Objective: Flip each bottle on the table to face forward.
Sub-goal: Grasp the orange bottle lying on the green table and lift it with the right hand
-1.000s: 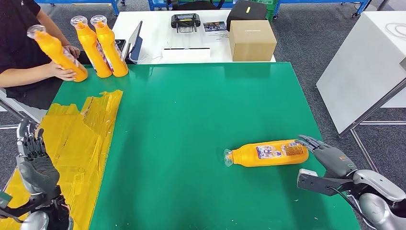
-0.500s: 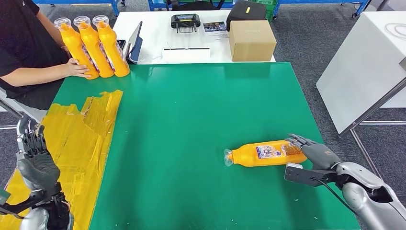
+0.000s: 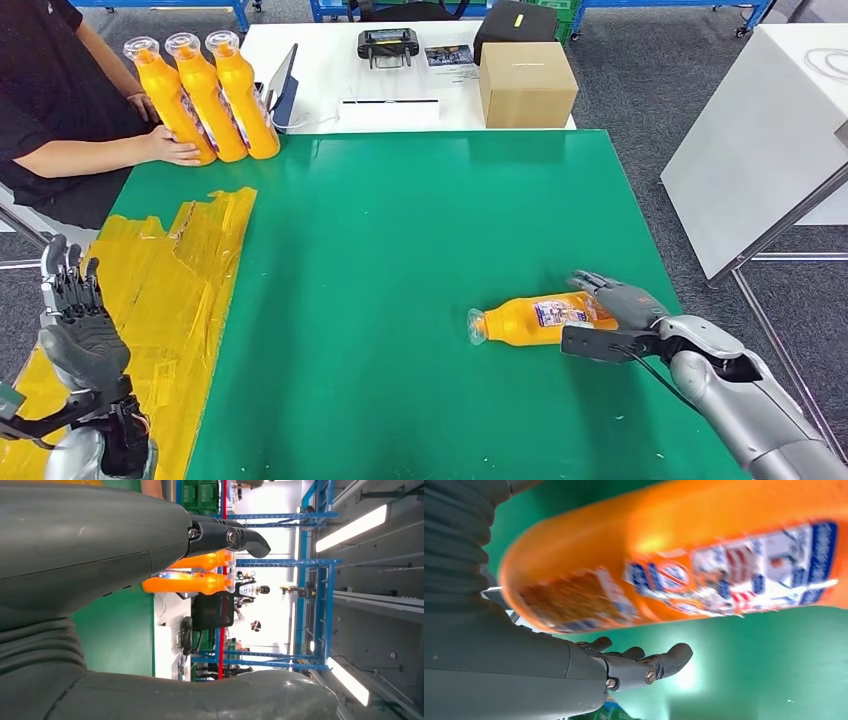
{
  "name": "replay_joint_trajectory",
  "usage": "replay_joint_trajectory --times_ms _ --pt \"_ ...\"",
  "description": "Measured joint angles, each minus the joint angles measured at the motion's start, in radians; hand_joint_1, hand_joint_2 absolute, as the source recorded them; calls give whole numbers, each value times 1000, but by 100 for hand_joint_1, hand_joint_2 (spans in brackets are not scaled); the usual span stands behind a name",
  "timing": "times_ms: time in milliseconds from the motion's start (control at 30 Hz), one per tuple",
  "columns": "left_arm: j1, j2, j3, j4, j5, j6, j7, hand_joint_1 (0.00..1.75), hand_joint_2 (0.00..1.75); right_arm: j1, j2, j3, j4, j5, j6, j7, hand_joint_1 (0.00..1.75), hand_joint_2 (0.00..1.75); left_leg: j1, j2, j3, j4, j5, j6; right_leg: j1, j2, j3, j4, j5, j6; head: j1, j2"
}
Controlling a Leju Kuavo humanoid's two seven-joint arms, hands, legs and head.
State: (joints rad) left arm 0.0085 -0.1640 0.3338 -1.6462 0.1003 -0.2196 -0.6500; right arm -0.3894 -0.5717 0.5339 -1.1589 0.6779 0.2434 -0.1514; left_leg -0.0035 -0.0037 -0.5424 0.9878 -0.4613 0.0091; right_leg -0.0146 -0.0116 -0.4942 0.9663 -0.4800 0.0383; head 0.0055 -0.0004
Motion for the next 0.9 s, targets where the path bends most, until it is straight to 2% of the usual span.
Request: replay_joint_trajectory --times_ms 167,200,300,333,433,533,767,900 --pt "-5 0 0 5 4 -2 2 0 0 -51 34 53 66 5 0 1 0 175 0 0 0 0 0 0 0 0 0 0 0 0 0 0" --pt "-6 0 0 6 4 -2 2 0 0 -58 38 61 75 4 0 1 16 175 0 0 0 0 0 0 0 0 0 0 0 0 0 0" --pt "-10 1 0 9 6 -2 3 0 0 -79 45 85 98 -14 29 5 147 175 0 0 0 0 0 0 0 0 0 0 0 0 0 0" --pt "-12 1 -1 11 9 -2 4 0 0 -92 43 97 105 -31 59 9 175 175 0 0 0 0 0 0 0 0 -1 0 0 0 0 0" --pt "-27 5 -6 26 19 -2 7 0 0 -150 13 159 122 -110 176 30 175 175 0 -1 0 1 1 1 -1 -1 -1 0 0 0 0 0" --pt "-40 13 -16 43 28 2 8 0 0 -197 -34 233 127 -185 239 53 175 175 0 -2 0 2 1 1 -1 -2 1 0 0 1 0 0" --pt "-60 25 -31 71 39 4 9 0 0 -249 -116 354 125 -288 278 102 175 175 0 -2 -1 3 1 1 -1 -2 1 0 1 2 0 0" --pt "-65 28 -32 83 45 10 12 0 0 -255 -146 397 118 -351 235 127 175 175 0 -2 -2 3 1 2 -1 -2 1 0 1 2 0 0"
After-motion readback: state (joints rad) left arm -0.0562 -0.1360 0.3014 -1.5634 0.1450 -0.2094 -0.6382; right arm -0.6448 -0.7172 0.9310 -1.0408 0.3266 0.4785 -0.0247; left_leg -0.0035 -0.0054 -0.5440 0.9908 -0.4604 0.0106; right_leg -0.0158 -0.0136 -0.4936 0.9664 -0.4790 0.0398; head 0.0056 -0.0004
